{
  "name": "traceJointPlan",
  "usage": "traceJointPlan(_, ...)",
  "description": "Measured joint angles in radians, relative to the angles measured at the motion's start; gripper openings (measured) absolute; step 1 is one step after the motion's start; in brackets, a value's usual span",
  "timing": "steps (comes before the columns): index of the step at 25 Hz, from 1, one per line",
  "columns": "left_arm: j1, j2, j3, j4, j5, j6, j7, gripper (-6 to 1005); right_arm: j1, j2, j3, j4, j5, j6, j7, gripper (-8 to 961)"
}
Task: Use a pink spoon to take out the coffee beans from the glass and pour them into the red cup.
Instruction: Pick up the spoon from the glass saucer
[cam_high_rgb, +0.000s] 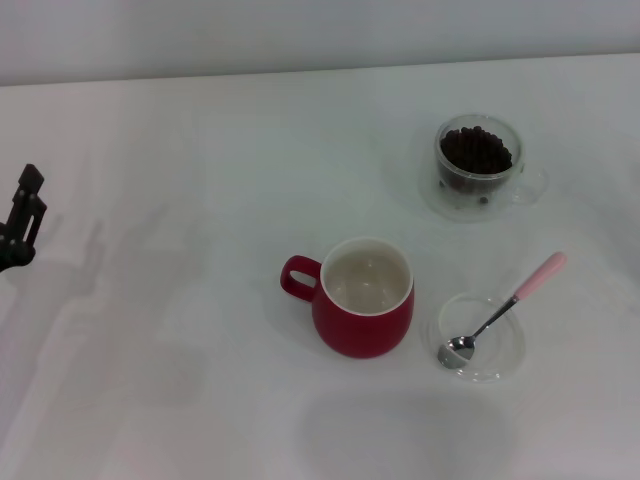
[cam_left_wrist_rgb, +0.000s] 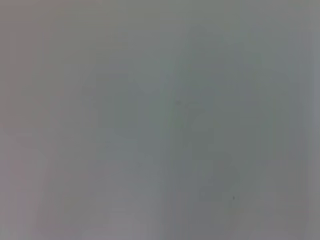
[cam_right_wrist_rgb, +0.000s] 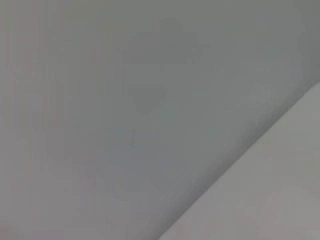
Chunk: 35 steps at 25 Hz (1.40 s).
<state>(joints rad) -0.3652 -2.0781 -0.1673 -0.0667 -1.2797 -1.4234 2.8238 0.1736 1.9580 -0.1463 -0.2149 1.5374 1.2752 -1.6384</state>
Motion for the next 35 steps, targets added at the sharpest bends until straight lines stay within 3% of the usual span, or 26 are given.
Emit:
traceJointPlan(14, -0.022, 0.0, -0.001, 0.021, -0.034, -0.014, 0.0, 495, 0.05, 0.006, -0.148, 0.029, -0.004, 0.009, 0.007, 874)
traceJointPlan(28, -0.014, 0.0, -0.001, 0.033, -0.037, -0.008, 0.0, 494, 0.063, 0.037, -0.256, 0.036, -0.005, 0.005, 0.014, 875)
traceJointPlan(35, -0.007, 0.0, -0.001, 0.035, -0.036, -0.005, 0.0, 495, 0.058, 0.038, -0.282, 0.051, -0.032, 0.01, 0.015, 875)
